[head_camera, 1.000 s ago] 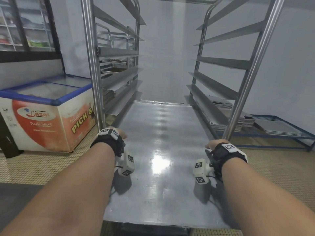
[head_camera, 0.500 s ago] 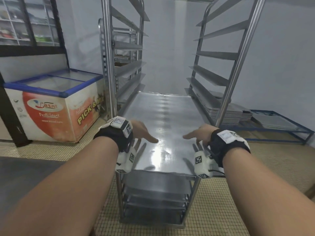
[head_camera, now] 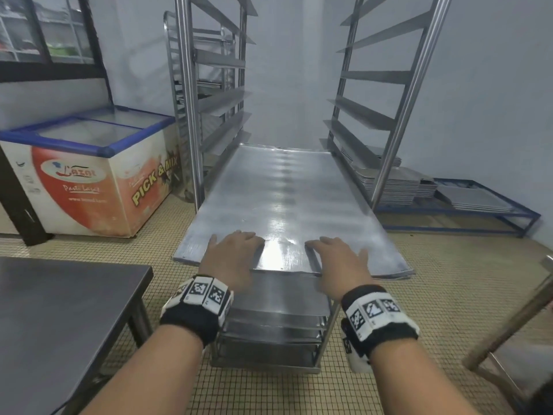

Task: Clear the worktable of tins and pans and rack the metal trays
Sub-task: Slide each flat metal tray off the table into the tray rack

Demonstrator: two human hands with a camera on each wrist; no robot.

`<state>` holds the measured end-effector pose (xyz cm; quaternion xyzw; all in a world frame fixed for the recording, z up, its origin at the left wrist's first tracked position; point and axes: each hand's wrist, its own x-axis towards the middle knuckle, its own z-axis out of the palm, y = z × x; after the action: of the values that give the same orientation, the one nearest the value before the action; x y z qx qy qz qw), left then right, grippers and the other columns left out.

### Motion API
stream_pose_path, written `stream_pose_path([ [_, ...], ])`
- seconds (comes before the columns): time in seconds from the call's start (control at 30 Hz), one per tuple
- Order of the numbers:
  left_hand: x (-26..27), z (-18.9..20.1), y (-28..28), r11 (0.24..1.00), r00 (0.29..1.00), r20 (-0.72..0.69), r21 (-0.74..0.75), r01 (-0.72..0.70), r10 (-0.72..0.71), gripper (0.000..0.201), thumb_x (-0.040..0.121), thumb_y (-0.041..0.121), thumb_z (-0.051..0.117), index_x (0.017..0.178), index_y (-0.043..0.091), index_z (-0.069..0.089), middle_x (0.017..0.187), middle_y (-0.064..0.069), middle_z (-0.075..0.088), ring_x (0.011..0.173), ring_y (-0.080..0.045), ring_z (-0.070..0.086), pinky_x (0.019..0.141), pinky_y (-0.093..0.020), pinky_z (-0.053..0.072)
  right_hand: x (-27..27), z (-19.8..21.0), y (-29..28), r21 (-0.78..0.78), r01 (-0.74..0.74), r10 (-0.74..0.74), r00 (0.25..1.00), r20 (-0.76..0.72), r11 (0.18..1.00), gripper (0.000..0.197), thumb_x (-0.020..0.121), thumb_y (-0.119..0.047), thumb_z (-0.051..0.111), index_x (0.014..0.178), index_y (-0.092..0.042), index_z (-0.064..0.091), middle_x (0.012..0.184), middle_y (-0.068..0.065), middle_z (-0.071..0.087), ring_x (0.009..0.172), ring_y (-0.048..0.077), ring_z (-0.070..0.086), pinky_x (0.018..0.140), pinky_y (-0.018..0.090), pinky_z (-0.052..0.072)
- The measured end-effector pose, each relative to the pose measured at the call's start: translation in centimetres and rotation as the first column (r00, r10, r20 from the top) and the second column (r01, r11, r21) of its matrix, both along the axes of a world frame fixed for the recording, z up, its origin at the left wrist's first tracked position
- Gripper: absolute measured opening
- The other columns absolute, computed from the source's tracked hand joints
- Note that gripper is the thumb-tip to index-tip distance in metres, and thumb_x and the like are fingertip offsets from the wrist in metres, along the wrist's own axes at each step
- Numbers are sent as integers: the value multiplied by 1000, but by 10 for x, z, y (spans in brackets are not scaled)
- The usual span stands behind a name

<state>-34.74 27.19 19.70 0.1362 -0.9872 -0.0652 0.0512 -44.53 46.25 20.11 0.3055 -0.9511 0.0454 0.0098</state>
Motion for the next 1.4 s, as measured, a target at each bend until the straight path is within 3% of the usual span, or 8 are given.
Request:
stream_pose_path([
  [0.1,-2,-10,2,995,995,-100,-96,-10,0,57,77,9,64,128,30,52,132,12,56,122,-15,51,113,-49,32,-5,-20,0,-2,-34,33,979,-200,999,59,81,-3,61,129,-34,47,131,-9,53,126,19,44,106,56,28],
  [0.17,-5,-14,1,995,993,-119,-103,-20,8,55,75,10,64,125,30,53,130,12,56,118,-15,53,113,-49,33,-11,-27,-1,-6,-51,48,972,-231,999,59,80,-3,61,129,-34,47,128,-9,54,124,19,45,104,55,31],
  [0.33,-22,-12,-6,995,991,-130,-93,-33,21,58,74,11,68,125,33,52,132,14,56,118,-15,55,115,-48,32,-31,-29,-8,-16,-59,54,970,-235,998,60,79,-8,63,130,-35,45,131,-10,52,127,20,45,106,58,30],
  [0.7,-83,-4,-37,996,990,-127,-56,-63,56,57,70,14,70,121,34,55,125,13,61,108,-16,59,110,-46,39,-93,-19,-43,-30,-64,57,983,-176,998,49,81,-11,58,124,-33,50,116,-11,56,115,18,50,104,55,32],
  [0.8,-101,2,-46,995,990,-123,-58,-76,69,53,71,13,67,120,31,57,119,11,63,102,-19,57,101,-38,42,-112,-16,-55,-16,-68,64,986,-152,998,47,80,-12,58,122,-33,50,110,-11,55,111,18,51,102,56,35],
  [0.9,-119,8,-53,994,989,-128,-70,-88,79,48,75,11,64,119,30,58,114,10,63,100,-19,56,85,-31,36,-131,-15,-65,1,-66,66,985,-161,998,44,77,-12,57,115,-32,50,105,-9,54,108,20,51,98,55,37],
  [1.23,-184,11,-83,992,989,-123,-78,-95,85,47,76,8,62,118,29,59,112,8,64,94,-21,55,83,-32,36,-196,-16,-100,-16,-58,54,983,-177,998,38,74,-9,57,105,-30,50,100,-8,54,105,23,52,96,55,38],
  [1.4,-217,9,-103,993,991,-115,-81,-82,72,44,75,8,64,114,28,60,108,8,64,83,-15,43,85,-32,37,-225,-16,-114,-11,-65,61,980,-187,998,40,74,-8,55,107,-31,52,102,-8,55,106,23,52,95,54,39],
])
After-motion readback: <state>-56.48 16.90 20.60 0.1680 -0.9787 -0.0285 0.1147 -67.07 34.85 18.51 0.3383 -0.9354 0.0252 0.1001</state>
